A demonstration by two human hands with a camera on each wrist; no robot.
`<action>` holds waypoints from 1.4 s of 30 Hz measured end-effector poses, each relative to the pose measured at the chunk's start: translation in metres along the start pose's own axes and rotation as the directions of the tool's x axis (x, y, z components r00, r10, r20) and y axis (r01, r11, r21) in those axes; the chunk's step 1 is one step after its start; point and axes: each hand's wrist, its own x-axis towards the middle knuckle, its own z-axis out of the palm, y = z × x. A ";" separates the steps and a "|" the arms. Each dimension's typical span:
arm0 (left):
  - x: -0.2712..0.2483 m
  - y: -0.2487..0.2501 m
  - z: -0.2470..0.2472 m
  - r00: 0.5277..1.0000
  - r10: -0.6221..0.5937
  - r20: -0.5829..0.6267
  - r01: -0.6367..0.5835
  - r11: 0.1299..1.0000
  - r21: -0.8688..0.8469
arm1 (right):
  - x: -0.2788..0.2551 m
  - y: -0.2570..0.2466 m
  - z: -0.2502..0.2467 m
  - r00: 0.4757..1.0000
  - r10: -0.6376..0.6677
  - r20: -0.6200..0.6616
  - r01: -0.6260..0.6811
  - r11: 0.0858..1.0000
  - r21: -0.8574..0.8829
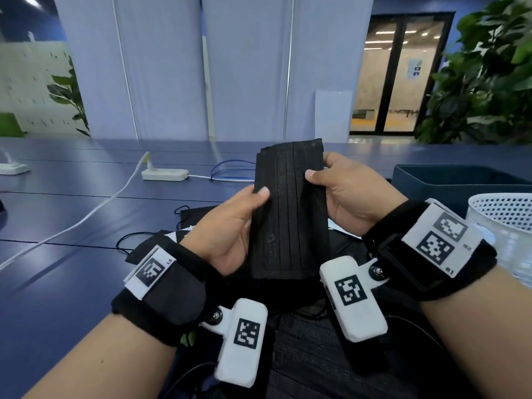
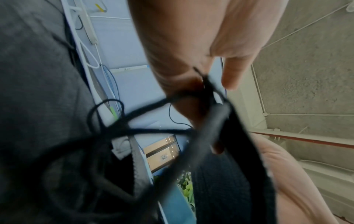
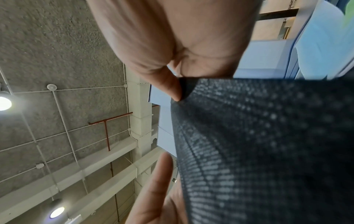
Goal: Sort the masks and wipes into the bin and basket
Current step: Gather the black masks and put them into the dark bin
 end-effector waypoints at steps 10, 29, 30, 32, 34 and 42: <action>0.002 0.006 -0.005 0.986 0.111 -0.121 -0.109 0.994 0.024 | -0.002 0.003 -0.012 0.981 0.187 -0.050 -0.193 0.923 -0.332; -0.007 0.043 -0.055 0.855 0.171 -0.489 -0.241 0.967 -0.083 | -0.008 -0.043 -0.011 0.856 0.516 -0.015 -0.007 -0.017 -1.000; -0.009 0.045 -0.054 0.859 0.168 -0.483 -0.239 0.967 -0.088 | -0.008 -0.042 -0.009 0.835 0.549 -0.033 0.015 -0.083 -0.996; -0.010 0.047 -0.055 0.863 0.173 -0.475 -0.242 0.966 -0.088 | -0.013 -0.036 -0.004 0.768 0.638 -0.056 0.058 -0.156 -0.986; -0.009 0.047 -0.055 0.861 0.178 -0.477 -0.240 0.968 -0.073 | -0.022 -0.030 -0.001 0.694 0.711 -0.107 0.075 -0.220 -0.973; -0.004 0.040 -0.056 0.874 0.126 -0.470 -0.168 0.985 -0.048 | -0.046 0.003 -0.001 0.719 0.692 -0.069 0.231 -0.332 -0.915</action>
